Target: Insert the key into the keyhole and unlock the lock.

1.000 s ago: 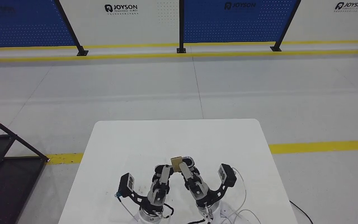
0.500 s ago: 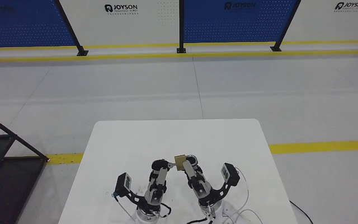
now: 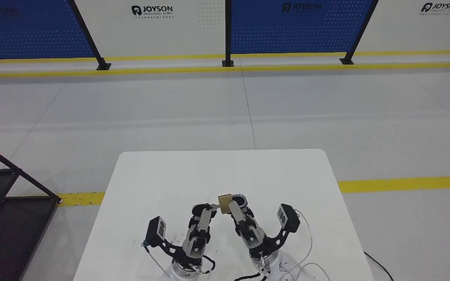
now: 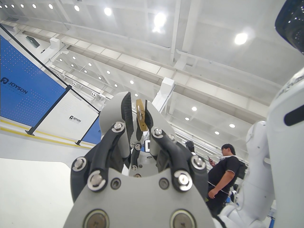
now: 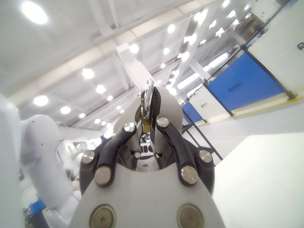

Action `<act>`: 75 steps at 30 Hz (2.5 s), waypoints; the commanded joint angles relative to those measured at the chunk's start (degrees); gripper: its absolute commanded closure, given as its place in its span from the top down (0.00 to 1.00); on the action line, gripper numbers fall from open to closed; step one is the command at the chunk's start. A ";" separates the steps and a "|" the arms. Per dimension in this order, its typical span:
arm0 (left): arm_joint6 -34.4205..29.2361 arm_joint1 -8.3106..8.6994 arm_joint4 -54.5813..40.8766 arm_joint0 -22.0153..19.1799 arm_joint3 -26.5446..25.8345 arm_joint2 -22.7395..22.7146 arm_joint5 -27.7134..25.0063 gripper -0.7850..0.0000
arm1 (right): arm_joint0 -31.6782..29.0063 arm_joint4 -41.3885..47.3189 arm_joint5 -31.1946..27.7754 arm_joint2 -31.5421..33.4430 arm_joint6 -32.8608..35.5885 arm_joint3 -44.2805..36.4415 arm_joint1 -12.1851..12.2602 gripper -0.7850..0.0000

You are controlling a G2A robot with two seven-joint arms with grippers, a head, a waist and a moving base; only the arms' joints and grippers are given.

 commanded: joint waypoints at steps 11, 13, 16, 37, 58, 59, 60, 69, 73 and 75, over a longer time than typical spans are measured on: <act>0.01 -0.18 0.41 -0.35 0.79 0.15 0.01 0.15 | -0.28 0.31 0.09 0.39 1.14 -0.20 -0.20 0.00; 0.04 -0.21 0.44 -0.41 0.85 0.20 0.04 0.14 | -0.30 0.44 0.14 0.42 1.35 -0.19 -0.23 0.00; 0.04 -0.25 0.51 -0.45 1.01 0.21 0.05 0.13 | -0.31 0.48 0.14 0.47 1.60 -0.21 -0.28 0.00; 0.50 -0.38 3.21 -0.88 2.06 -0.35 1.46 0.00 | -0.78 0.09 -0.28 0.94 4.00 -0.58 -0.44 0.00; 6.27 0.22 15.38 -0.47 2.94 -1.60 7.43 0.00 | -2.00 1.53 -0.82 2.00 7.29 -1.68 -0.13 0.00; 6.73 0.22 16.05 -0.54 3.04 -1.54 8.04 0.00 | -2.17 1.60 -0.85 2.10 7.53 -1.84 -0.08 0.00; 7.13 0.23 16.76 -0.59 3.20 -1.53 8.92 0.00 | -2.35 1.63 -0.84 2.20 7.90 -2.01 -0.03 0.00; 9.88 0.13 21.08 -1.38 4.37 -1.13 16.99 0.00 | -3.90 2.58 0.79 3.20 12.25 -3.75 0.56 0.00; 10.49 0.19 22.55 -1.55 4.68 -1.18 19.75 0.00 | -4.29 3.21 1.55 3.48 13.45 -4.37 0.72 0.00; 10.63 0.27 23.08 -1.59 4.89 -1.38 20.59 0.00 | -4.42 3.45 1.88 3.57 13.92 -4.62 0.78 0.00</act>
